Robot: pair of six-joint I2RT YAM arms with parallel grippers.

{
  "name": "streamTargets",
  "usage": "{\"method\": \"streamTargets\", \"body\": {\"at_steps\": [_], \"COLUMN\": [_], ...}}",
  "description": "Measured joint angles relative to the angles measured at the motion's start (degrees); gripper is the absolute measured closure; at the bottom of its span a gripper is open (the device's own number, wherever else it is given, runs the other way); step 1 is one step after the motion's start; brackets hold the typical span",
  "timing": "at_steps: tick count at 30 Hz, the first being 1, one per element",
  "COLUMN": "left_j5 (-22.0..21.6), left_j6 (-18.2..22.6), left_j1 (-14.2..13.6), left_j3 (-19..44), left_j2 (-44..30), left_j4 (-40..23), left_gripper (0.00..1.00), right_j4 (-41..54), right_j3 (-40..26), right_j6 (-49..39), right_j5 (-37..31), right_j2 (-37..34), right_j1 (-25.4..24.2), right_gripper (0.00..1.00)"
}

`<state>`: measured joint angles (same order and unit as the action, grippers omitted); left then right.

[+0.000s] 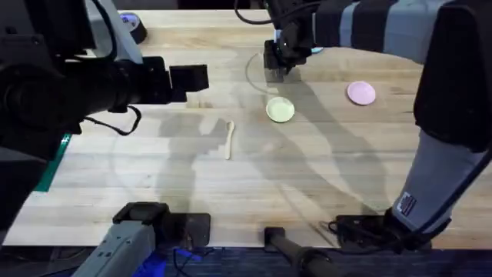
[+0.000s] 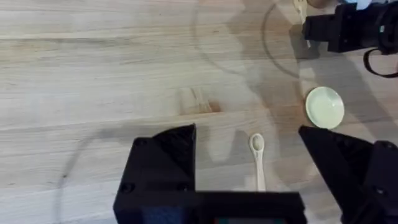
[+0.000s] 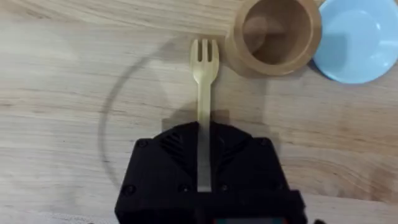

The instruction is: Pick up a utensil and set it on the pink plate, then put the other utensil in the container.

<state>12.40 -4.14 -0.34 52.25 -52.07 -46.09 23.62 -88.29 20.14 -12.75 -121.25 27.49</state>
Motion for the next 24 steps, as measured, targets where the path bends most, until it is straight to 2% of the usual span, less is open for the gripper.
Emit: {"method": "streamTargets", "body": {"at_steps": [4,15,24], "left_j5": [0.0,0.0,0.0], "left_j6": [0.0,0.0,0.0], "left_j1": [0.0,0.0,0.0], "left_j3": [0.0,0.0,0.0], "left_j2": [0.0,0.0,0.0], "left_j4": [0.0,0.0,0.0], "left_gripper": [0.009,0.009,0.009], "right_j4": [-0.04,0.12,0.58], "right_j3": [-0.13,-0.44,-3.52], "right_j6": [0.03,-0.02,-1.1], "right_j5": [-0.13,0.05,0.37], "right_j2": [0.0,0.0,0.0], "right_j1": [0.0,0.0,0.26], "right_gripper": [0.95,0.961,0.971]}}
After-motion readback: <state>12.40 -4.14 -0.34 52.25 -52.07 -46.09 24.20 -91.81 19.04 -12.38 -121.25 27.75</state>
